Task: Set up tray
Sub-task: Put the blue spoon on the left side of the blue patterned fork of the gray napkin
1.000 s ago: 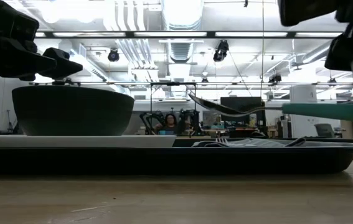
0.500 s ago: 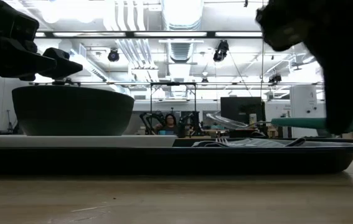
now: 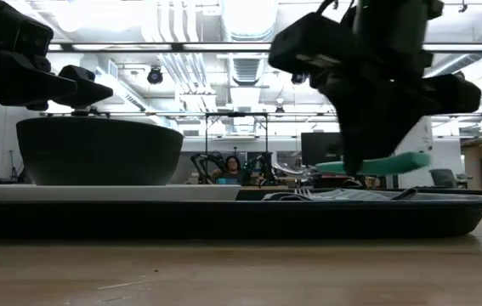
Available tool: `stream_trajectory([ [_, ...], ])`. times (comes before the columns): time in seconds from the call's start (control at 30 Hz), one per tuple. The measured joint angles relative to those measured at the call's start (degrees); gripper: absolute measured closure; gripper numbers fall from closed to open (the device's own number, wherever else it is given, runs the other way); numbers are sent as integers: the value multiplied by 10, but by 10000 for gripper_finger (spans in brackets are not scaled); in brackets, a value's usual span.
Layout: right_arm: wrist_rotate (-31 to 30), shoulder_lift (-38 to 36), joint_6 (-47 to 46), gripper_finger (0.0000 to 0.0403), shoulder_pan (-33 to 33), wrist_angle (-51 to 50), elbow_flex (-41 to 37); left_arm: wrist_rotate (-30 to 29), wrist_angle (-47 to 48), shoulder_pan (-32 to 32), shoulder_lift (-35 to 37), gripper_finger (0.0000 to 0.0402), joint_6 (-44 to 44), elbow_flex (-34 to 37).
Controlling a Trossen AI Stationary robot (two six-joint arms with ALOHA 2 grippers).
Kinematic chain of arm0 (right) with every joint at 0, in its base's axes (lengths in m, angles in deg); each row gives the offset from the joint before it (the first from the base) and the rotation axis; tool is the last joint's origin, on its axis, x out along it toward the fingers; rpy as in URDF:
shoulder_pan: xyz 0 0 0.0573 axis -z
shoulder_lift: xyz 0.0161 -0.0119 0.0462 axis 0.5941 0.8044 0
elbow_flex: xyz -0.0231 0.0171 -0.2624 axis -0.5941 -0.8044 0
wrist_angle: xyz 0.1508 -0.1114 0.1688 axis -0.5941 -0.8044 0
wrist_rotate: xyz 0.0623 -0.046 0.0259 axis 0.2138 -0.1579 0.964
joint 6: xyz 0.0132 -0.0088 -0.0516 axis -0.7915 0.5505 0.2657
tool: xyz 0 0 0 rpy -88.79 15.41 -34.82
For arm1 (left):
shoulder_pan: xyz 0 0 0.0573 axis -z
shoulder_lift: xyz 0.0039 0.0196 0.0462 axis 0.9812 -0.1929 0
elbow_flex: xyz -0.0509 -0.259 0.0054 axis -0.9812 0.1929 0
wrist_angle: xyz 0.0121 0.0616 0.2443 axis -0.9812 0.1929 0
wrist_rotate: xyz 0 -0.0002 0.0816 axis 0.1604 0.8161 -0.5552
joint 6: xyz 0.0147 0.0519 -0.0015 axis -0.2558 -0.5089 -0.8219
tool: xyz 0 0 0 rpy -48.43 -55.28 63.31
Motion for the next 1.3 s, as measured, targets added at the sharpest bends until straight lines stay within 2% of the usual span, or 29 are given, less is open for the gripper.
stream_trajectory([
  [0.37, -43, 1, -70, 348, 9, 2, 1, 0, 0, 0, 0, 122, 0, 0],
  [0.6, -45, 1, -129, 348, 9, 7, 1, 0, 0, 0, 0, 122, 0, 0],
  [0.93, -62, 14, -167, 348, 16, 59, 2, 0, 0, 0, 0, 122, 0, 0],
  [1.3, -79, 83, -154, 348, 44, 37, 97, 0, 0, 0, -1, 122, 0, 0],
])
